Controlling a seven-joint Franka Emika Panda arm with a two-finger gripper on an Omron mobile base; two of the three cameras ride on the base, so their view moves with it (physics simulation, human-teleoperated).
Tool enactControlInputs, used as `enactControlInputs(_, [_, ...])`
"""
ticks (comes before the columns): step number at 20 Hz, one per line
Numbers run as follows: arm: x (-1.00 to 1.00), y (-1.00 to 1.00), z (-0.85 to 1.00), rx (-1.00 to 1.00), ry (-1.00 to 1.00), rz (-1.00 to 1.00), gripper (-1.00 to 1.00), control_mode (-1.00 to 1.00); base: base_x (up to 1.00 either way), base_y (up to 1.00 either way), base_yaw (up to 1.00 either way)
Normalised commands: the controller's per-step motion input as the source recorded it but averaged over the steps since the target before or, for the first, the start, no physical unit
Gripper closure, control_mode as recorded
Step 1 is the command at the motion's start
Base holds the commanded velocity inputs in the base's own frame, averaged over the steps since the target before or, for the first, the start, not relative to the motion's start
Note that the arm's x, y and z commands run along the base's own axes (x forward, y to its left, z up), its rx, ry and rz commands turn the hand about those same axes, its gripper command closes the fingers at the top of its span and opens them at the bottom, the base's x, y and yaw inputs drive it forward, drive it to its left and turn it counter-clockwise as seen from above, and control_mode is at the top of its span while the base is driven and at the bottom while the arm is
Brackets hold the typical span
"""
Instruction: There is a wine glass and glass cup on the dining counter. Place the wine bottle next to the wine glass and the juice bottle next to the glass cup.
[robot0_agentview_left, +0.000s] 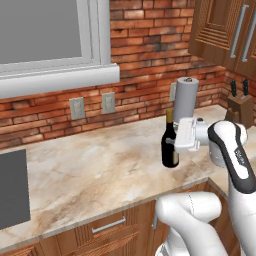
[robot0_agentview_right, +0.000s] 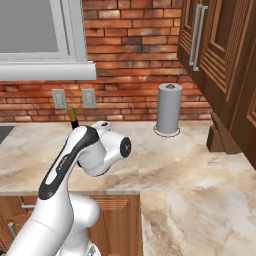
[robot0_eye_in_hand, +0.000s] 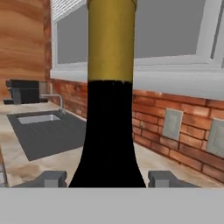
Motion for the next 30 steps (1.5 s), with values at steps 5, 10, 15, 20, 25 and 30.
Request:
enactControlInputs(5, [-0.21,0.09,0.25,-0.08,-0.12,0.09,1.00,-1.00,0.00,0.00,0.00])
enactControlInputs(10, [-0.08,0.07,0.12,-0.10,-0.01,0.03,1.00,-1.00,0.00,0.00,0.00])
enactControlInputs(15, [0.00,0.00,0.00,0.00,0.00,0.00,1.00,-1.00,0.00,0.00,0.00])
enactControlInputs(20, [0.00,0.00,0.00,0.00,0.00,0.00,1.00,-1.00,0.00,0.00,0.00])
enactControlInputs(25, [0.00,0.00,0.00,0.00,0.00,0.00,1.00,1.00,0.00,0.00,0.00])
enactControlInputs(30, [0.00,0.00,0.00,0.00,0.00,0.00,1.00,1.00,-0.28,0.12,0.04])
